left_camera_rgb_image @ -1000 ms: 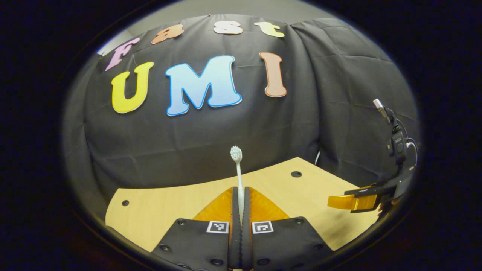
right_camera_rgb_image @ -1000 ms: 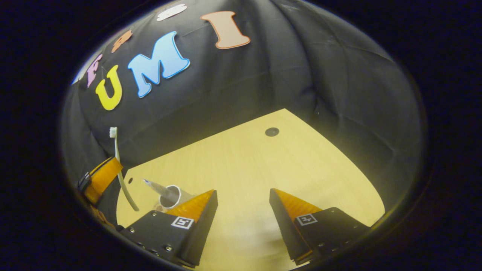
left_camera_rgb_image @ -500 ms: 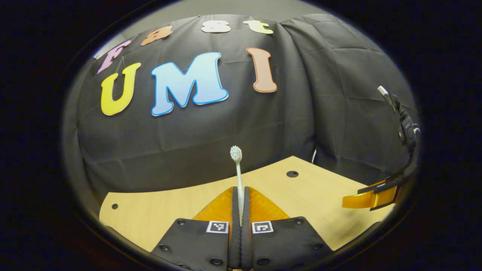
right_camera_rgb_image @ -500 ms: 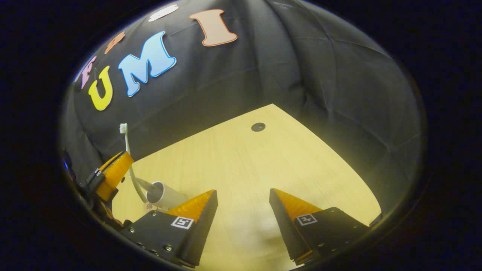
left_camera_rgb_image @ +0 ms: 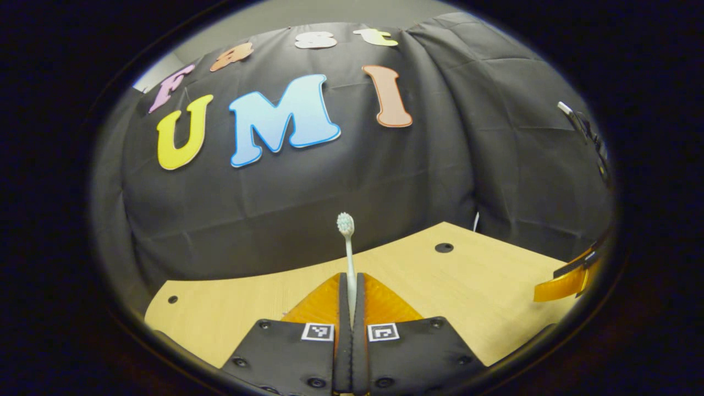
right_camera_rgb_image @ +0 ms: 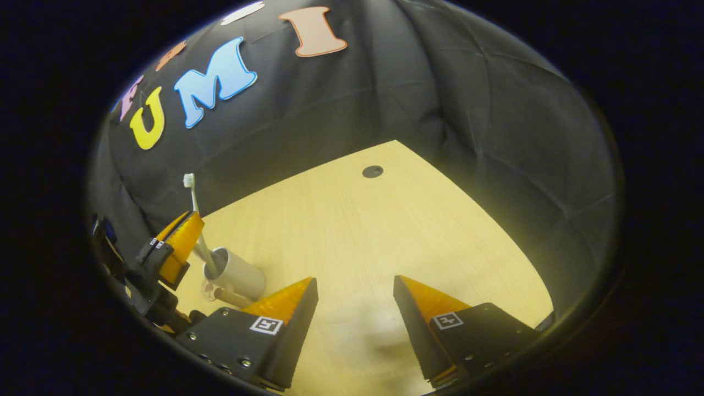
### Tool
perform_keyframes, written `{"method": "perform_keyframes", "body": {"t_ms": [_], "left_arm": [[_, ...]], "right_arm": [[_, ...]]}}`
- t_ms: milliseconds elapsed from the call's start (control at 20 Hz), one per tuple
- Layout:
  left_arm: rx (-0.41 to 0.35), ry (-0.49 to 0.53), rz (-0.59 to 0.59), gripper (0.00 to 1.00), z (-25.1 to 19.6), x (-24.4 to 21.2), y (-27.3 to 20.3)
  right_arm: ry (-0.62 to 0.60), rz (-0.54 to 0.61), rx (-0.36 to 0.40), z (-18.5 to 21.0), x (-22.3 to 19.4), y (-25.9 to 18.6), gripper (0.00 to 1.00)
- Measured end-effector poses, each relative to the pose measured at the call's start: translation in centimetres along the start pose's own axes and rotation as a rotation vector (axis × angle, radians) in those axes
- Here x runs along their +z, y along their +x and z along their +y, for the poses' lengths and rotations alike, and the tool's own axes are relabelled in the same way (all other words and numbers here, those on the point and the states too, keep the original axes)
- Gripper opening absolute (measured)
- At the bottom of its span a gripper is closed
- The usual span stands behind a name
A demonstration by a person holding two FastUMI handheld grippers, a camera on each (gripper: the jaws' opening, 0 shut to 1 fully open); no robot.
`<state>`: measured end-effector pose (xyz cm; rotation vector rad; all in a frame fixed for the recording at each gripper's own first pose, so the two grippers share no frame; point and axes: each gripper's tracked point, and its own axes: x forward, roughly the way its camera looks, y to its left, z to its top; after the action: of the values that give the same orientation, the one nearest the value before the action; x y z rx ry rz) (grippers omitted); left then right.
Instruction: Put the toothbrush and toothpaste on the desktop into the cup, then pick up the cup and place it on the coaster on the desktop.
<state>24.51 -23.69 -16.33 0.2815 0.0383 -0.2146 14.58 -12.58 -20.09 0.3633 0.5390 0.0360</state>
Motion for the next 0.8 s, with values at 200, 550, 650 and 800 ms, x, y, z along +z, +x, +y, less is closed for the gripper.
{"method": "perform_keyframes", "body": {"t_ms": [200,550,650,800], "left_arm": [[0.014,-0.004,-0.018,0.13,-0.3,0.2,-0.6],[0.029,-0.027,-0.015,0.15,-0.4,0.2,-2.1],[0.031,-0.036,-0.011,0.15,-0.4,0.3,-2.8],[0.040,-0.051,-0.019,0.14,0.2,1.0,-3.9]], "right_arm": [[-0.003,0.010,-0.003,-0.5,-0.2,0.0,0.83],[0.007,0.015,0.009,0.0,-0.2,-0.2,0.83],[0.008,0.013,0.018,0.4,-0.2,-0.2,0.83],[0.004,0.017,0.032,1.1,-0.5,-0.4,0.83]]}}
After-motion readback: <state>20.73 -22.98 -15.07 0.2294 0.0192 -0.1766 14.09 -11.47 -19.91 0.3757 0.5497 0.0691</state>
